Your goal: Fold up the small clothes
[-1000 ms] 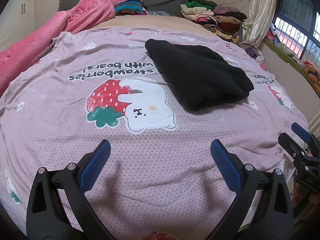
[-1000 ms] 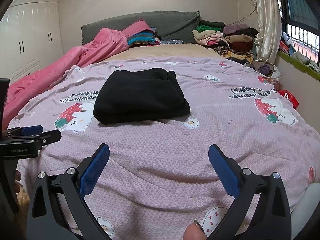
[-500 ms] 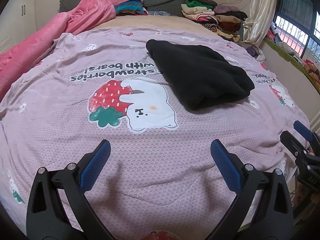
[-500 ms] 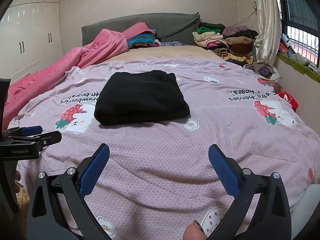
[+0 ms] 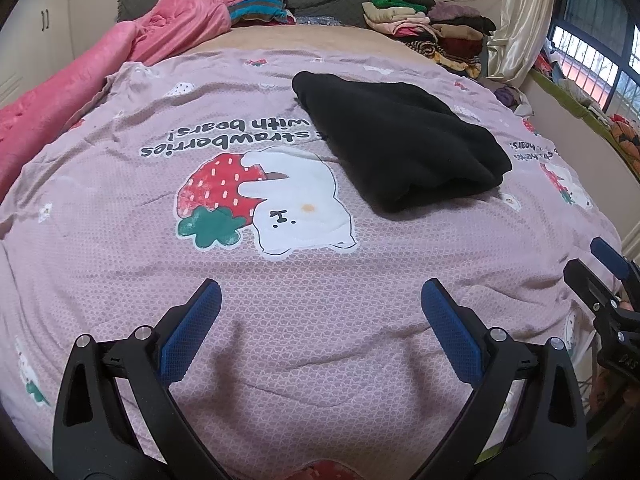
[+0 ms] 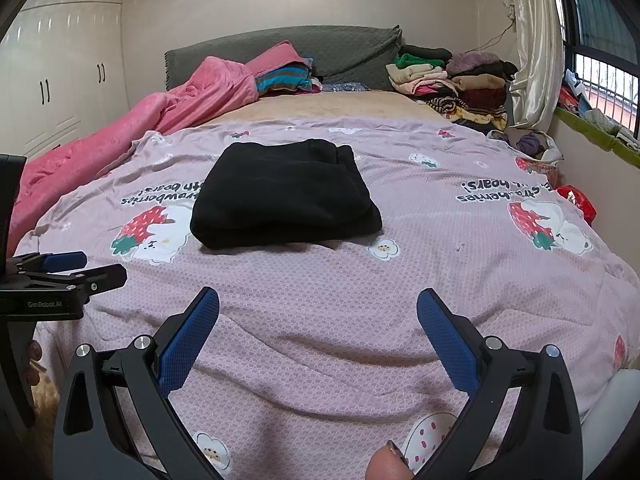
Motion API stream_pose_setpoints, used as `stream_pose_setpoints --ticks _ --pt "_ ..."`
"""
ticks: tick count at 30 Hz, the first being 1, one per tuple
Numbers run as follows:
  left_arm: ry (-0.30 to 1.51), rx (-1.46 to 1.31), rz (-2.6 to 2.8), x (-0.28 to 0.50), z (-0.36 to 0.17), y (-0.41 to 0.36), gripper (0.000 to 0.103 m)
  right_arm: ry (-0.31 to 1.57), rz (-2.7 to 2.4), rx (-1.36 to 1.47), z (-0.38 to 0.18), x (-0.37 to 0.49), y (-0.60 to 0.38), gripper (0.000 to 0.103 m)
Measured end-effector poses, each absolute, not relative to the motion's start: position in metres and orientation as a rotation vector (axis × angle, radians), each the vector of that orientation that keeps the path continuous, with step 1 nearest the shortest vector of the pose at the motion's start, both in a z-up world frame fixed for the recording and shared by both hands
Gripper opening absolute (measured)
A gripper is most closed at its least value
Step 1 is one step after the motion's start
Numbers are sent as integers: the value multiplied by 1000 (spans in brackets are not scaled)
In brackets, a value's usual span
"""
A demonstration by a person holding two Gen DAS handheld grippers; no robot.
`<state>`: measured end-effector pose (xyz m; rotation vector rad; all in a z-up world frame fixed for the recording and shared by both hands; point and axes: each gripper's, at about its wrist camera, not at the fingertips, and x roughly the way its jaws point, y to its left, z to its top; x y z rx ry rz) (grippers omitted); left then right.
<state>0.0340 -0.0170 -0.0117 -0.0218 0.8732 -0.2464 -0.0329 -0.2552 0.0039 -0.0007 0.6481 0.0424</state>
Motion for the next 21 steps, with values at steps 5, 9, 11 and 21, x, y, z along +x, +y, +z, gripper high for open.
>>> stream_pose_setpoints --ticks 5,9,11,21 --pt "887 -34 -254 34 -13 -17 94 643 21 10 3 -37 -259 99" --pt "918 -32 -205 37 -18 -15 94 643 -48 47 2 -43 -274 99" --pt "936 -23 -137 40 -22 -8 94 641 -120 80 3 -49 -294 99" --pt "964 -274 194 110 -13 190 94 699 -927 301 -18 -142 -549 99"
